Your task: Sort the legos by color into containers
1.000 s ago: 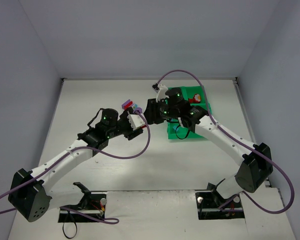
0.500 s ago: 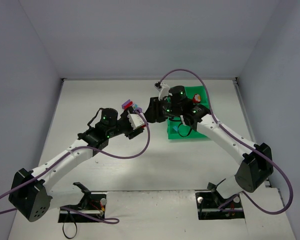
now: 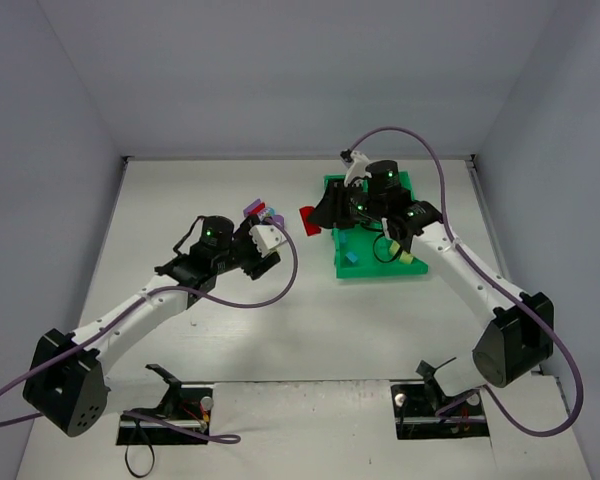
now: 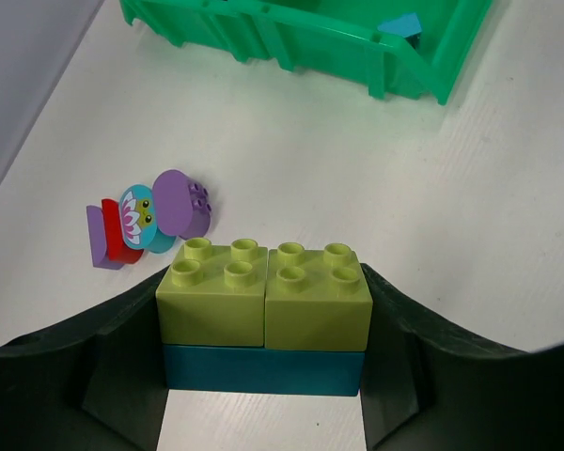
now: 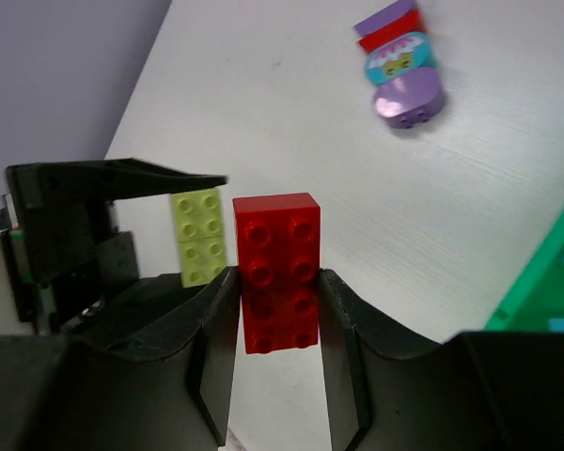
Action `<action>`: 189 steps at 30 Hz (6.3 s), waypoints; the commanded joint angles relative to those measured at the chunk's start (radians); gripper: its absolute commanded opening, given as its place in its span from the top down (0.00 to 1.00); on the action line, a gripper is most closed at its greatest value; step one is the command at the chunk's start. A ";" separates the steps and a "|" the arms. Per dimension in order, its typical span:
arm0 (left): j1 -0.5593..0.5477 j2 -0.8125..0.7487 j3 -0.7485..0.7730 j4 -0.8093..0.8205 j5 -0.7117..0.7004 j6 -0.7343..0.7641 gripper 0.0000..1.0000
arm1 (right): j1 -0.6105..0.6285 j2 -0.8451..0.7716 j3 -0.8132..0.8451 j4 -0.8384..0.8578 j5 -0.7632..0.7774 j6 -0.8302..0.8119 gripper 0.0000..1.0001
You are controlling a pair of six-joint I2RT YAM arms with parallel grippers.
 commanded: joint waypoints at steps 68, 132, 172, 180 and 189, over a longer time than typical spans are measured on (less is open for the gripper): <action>0.008 -0.164 0.026 -0.035 -0.290 -0.375 1.00 | -0.347 0.344 0.196 0.206 0.554 -0.346 1.00; 0.011 -0.112 0.075 0.085 0.029 -0.037 1.00 | -0.047 0.061 0.106 0.108 0.011 -0.062 0.30; 0.008 -0.158 0.066 0.079 0.132 0.024 1.00 | 0.218 -0.021 -0.078 0.326 -0.066 0.124 0.48; 0.009 -0.147 0.064 0.094 0.133 0.020 1.00 | 0.216 -0.006 -0.058 0.326 -0.057 0.111 0.46; 0.009 -0.138 0.066 0.105 0.123 0.027 1.00 | 0.219 0.021 -0.052 0.324 -0.090 0.110 0.59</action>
